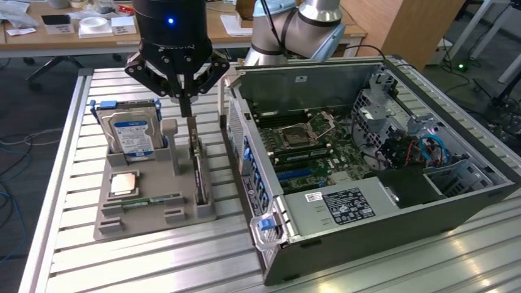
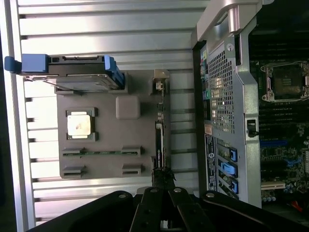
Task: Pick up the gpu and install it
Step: 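Pick up the gpu and move the gpu toward the slot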
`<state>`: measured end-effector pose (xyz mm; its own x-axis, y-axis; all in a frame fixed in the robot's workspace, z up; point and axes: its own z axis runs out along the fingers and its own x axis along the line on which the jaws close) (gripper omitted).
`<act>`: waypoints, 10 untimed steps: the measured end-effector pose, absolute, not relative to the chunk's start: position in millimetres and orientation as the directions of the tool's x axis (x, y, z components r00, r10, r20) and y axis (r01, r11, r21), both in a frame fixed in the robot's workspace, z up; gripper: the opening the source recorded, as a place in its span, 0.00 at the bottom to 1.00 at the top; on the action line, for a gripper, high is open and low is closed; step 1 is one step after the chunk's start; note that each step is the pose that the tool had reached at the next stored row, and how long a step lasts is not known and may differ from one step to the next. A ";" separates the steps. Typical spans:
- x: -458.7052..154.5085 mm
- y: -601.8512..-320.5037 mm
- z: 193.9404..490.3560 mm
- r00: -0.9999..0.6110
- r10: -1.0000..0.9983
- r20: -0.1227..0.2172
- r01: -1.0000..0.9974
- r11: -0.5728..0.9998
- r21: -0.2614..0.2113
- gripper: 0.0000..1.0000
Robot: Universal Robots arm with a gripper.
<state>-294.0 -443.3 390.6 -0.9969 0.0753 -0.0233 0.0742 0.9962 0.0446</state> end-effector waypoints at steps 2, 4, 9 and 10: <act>-294.0 -443.3 390.6 -0.997 0.075 -0.023 0.074 0.996 0.045 0.11; -294.0 -443.3 390.6 -0.997 0.075 -0.023 0.074 0.996 0.045 0.11; -294.0 -443.3 390.6 -0.997 0.075 -0.023 0.074 0.996 0.045 0.11; -294.0 -443.2 390.6 -0.997 0.075 -0.023 0.074 0.996 0.045 0.11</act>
<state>-294.0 -443.2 390.6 -0.9969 0.0753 -0.0233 0.0742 0.9962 0.0447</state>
